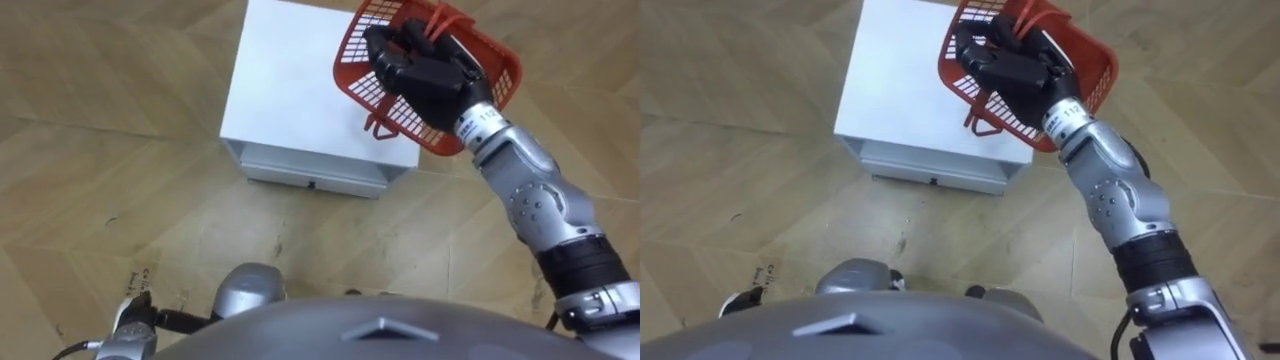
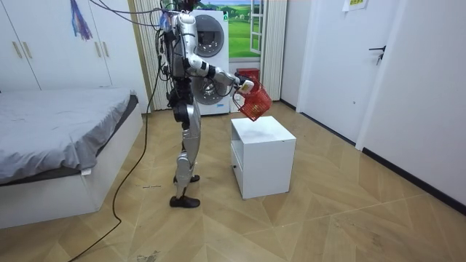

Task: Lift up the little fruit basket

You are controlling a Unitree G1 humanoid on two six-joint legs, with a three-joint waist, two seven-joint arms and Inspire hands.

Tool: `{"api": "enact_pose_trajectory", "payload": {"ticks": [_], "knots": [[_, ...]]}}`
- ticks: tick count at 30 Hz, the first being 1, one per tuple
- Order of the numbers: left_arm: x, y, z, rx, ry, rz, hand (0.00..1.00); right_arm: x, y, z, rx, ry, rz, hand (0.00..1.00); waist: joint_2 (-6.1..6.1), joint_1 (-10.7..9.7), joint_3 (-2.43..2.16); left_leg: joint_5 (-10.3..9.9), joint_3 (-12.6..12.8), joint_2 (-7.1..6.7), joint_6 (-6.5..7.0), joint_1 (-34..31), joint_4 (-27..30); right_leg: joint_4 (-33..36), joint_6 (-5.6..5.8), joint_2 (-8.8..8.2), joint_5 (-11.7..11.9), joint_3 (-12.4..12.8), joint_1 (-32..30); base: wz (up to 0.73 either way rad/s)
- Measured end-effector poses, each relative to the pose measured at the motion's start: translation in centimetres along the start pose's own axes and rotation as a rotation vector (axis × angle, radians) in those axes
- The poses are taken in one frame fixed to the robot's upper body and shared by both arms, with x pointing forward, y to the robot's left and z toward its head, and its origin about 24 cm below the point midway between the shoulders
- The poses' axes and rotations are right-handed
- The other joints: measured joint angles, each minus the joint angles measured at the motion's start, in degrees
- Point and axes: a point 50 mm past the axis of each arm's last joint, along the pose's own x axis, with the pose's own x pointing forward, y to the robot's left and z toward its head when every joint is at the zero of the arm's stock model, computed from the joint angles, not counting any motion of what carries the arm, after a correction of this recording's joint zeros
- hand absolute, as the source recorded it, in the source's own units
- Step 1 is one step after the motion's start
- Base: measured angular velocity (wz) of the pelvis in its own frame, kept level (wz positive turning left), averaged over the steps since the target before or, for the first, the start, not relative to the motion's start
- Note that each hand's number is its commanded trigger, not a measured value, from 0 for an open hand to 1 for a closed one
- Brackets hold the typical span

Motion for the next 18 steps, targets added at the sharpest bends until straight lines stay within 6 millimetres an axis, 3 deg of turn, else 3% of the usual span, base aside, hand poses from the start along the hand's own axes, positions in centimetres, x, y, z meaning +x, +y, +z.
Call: {"api": "enact_pose_trajectory", "payload": {"ticks": [6,11,14,15,16,17,18], "knots": [[0.0,0.1,-0.1,0.016,-0.006,-0.003,0.00,0.5,-0.5,-1.6,0.019,0.072,0.000,1.00,0.12,2.27,0.10,0.00,-0.96,-0.05,0.00,-1.63,0.06,0.13,-0.04,0.05,0.03,-0.47,-1.46,0.06],[0.1,0.4,-0.3,0.022,-0.006,-0.029,0.00,0.7,-2.0,-2.3,0.036,0.112,-0.081,1.00,0.66,3.28,0.13,0.03,-4.27,-0.14,-0.02,-2.78,0.07,1.45,-0.05,-0.09,0.02,-3.78,-2.83,0.13],[0.1,0.3,-0.7,0.048,0.011,-0.041,0.00,1.1,-1.9,-1.9,0.050,0.097,-0.093,1.00,1.39,3.56,0.17,0.19,-9.21,0.07,-0.19,-2.57,0.03,7.52,-0.28,-0.37,-0.15,-5.36,-5.90,0.01],[0.1,0.5,-0.8,0.057,0.013,-0.044,0.00,1.5,-1.7,-1.5,0.049,0.083,-0.089,1.00,1.90,3.49,0.52,0.24,-13.33,0.73,-0.22,-2.50,-0.03,9.69,-1.15,0.19,-1.86,-5.23,-8.80,-0.52],[0.1,0.8,-1.1,0.048,0.020,-0.036,0.00,2.6,-0.9,-0.7,0.029,0.067,-0.067,1.00,1.45,3.93,0.51,0.17,-13.81,1.38,-0.35,-4.02,1.14,2.58,-3.73,2.11,-0.58,-3.53,-11.90,-0.59],[0.1,0.8,-1.4,0.047,0.028,-0.034,0.00,3.2,-0.4,-0.2,0.020,0.056,-0.050,1.00,0.55,3.80,0.44,-0.02,-12.74,1.15,-0.76,-5.50,2.35,-1.20,-4.41,2.24,6.01,-3.91,-12.83,-0.25],[0.2,0.6,-1.3,0.060,0.038,-0.041,0.00,3.5,-0.5,0.2,0.021,0.034,-0.059,1.00,1.34,2.23,0.57,-0.86,-9.61,1.86,-2.54,-7.63,3.76,-1.39,-4.98,2.18,7.35,-5.38,-12.42,0.28]]}}
